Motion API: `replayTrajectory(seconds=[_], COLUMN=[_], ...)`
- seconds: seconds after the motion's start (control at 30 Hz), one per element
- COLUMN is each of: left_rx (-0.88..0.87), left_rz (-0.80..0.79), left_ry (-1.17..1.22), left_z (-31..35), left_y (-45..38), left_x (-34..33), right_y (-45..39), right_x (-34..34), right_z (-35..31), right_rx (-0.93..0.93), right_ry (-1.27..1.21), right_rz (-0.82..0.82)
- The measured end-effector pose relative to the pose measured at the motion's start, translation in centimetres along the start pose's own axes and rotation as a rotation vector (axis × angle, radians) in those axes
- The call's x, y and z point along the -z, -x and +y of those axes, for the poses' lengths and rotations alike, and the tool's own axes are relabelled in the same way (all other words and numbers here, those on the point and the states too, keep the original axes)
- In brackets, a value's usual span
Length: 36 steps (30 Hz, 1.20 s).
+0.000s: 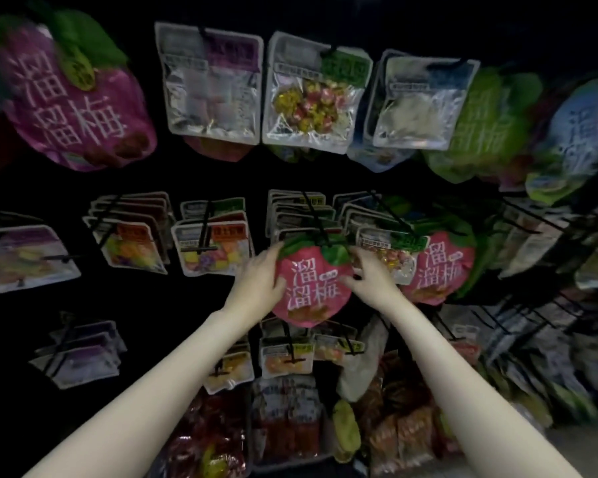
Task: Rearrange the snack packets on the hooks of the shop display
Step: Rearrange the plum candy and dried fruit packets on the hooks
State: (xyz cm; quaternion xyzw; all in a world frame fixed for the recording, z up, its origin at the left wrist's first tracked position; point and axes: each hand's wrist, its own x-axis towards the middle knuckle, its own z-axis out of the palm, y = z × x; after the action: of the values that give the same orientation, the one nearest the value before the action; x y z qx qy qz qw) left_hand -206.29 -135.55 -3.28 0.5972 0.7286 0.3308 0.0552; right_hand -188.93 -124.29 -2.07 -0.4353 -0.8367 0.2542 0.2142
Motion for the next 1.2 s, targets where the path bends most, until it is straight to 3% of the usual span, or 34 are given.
replayTrajectory(seconds=[0.1, 0.17, 0.27, 0.33, 0.4, 0.5, 0.67, 0.83, 1.0, 1.2], left_rx=[0.079, 0.094, 0.101, 0.027, -0.047, -0.117, -0.169, -0.068, 0.018, 0.188], left_rz=[0.020, 0.049, 0.033, -0.079, -0.152, -0.033, 0.275, 0.494, 0.528, 0.311], left_ry=[0.041, 0.086, 0.158, 0.142, 0.094, 0.150, 0.462, 0.516, 0.520, 0.538], left_z=[0.7, 1.2, 1.5, 1.7, 1.9, 2.2, 3.4, 1.8, -1.2, -3.2], left_y=[0.5, 0.7, 0.9, 1.5, 2.0, 1.8, 1.3, 1.4, 3.0, 3.6], left_x=[0.0, 0.4, 1.4, 2.2, 3.0, 4.9, 9.8, 14.6, 18.2, 20.6], right_y=[-1.0, -1.2, -0.7, 0.0, 0.8, 1.4, 1.4, 1.1, 0.9, 0.6], right_x=[-0.5, -0.2, 1.8, 3.9, 5.6, 7.1, 8.1, 6.1, 2.8, 0.9], right_z=[0.5, 1.0, 1.7, 1.9, 1.4, -1.1, -8.0, -13.7, -17.7, -18.8], right_rx=[-0.015, -0.001, 0.030, 0.099, 0.183, 0.262, 0.365, 0.550, 0.521, 0.507], right_ry=[-0.025, -0.097, -0.282, -0.268, -0.234, -0.383, -0.660, -0.653, -0.584, -0.471], right_rz=[0.111, 0.066, -0.153, -0.344, -0.425, -0.330, -0.028, -0.033, -0.212, -0.143])
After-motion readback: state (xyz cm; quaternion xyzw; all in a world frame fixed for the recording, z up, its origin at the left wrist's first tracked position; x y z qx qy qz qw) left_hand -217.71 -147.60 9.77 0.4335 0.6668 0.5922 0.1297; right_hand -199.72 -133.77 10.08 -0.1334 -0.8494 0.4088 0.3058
